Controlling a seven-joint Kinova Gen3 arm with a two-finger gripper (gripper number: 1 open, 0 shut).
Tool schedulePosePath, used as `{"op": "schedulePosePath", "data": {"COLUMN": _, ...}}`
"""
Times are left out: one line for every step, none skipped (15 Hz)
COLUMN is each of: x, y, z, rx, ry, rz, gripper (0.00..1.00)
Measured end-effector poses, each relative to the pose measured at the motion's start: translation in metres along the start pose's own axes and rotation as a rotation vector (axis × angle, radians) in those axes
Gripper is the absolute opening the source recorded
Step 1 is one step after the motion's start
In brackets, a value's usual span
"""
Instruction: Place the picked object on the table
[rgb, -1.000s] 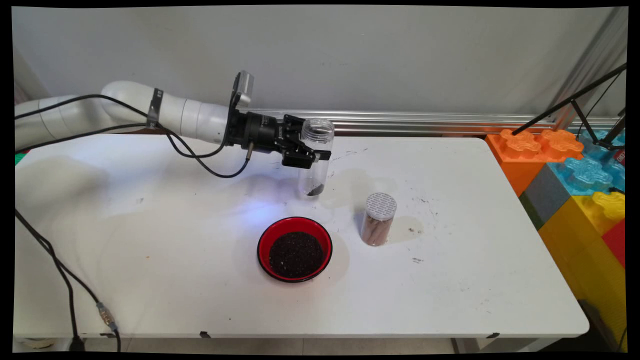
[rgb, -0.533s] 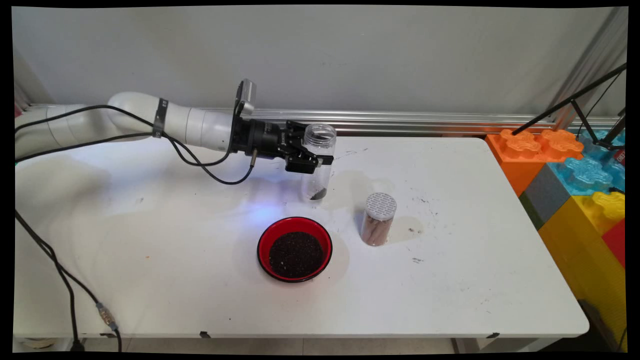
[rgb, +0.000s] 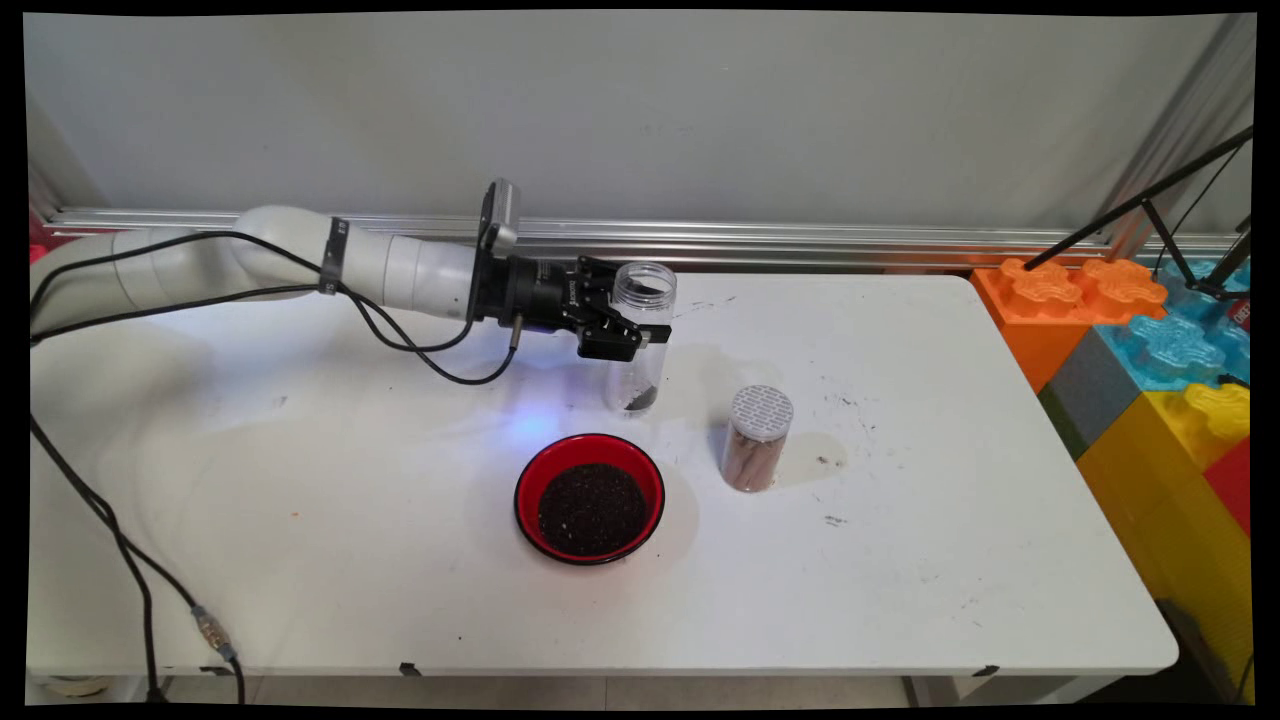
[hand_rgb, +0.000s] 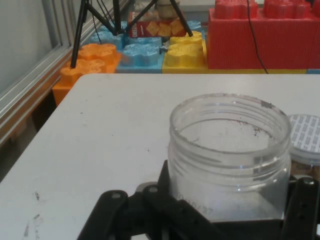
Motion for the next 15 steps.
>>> {"op": "schedulePosePath", "data": {"x": -0.002, "y": 0.0, "z": 0.001, "rx": -0.002, "ry": -0.001, "rz": 0.004, "gripper": 0.0}}
{"op": "schedulePosePath", "data": {"x": -0.003, "y": 0.001, "z": 0.001, "rx": -0.003, "ry": -0.002, "rz": 0.006, "gripper": 0.0}}
{"op": "schedulePosePath", "data": {"x": -0.004, "y": 0.001, "z": 0.002, "rx": -0.005, "ry": -0.003, "rz": 0.009, "gripper": 0.0}}
{"op": "schedulePosePath", "data": {"x": -0.006, "y": 0.001, "z": 0.003, "rx": -0.007, "ry": -0.004, "rz": 0.012, "gripper": 0.0}}
{"op": "schedulePosePath", "data": {"x": -0.007, "y": 0.002, "z": 0.003, "rx": -0.008, "ry": -0.005, "rz": 0.015, "gripper": 0.0}}
{"op": "schedulePosePath", "data": {"x": -0.009, "y": 0.002, "z": 0.003, "rx": -0.009, "ry": -0.005, "rz": 0.017, "gripper": 0.0}}
{"op": "schedulePosePath", "data": {"x": -0.01, "y": 0.002, "z": 0.003, "rx": -0.009, "ry": -0.006, "rz": 0.019, "gripper": 0.0}}
{"op": "schedulePosePath", "data": {"x": -0.011, "y": 0.003, "z": 0.004, "rx": -0.007, "ry": -0.005, "rz": 0.02, "gripper": 0.0}}
{"op": "schedulePosePath", "data": {"x": -0.011, "y": 0.003, "z": 0.004, "rx": -0.006, "ry": -0.005, "rz": 0.021, "gripper": 0.0}}
{"op": "schedulePosePath", "data": {"x": -0.013, "y": 0.003, "z": 0.005, "rx": -0.003, "ry": -0.005, "rz": 0.021, "gripper": 0.0}}
{"op": "schedulePosePath", "data": {"x": -0.014, "y": 0.004, "z": 0.005, "rx": -0.001, "ry": -0.004, "rz": 0.02, "gripper": 0.0}}
{"op": "schedulePosePath", "data": {"x": -0.015, "y": 0.004, "z": 0.006, "rx": 0.001, "ry": -0.003, "rz": 0.02, "gripper": 0.0}}
{"op": "schedulePosePath", "data": {"x": -0.016, "y": 0.005, "z": 0.006, "rx": 0.003, "ry": -0.002, "rz": 0.019, "gripper": 0.0}}
{"op": "schedulePosePath", "data": {"x": -0.016, "y": 0.005, "z": 0.007, "rx": 0.005, "ry": -0.001, "rz": 0.019, "gripper": 0.0}}
{"op": "schedulePosePath", "data": {"x": -0.017, "y": 0.005, "z": 0.007, "rx": 0.006, "ry": 0.0, "rz": 0.019, "gripper": 0.0}}
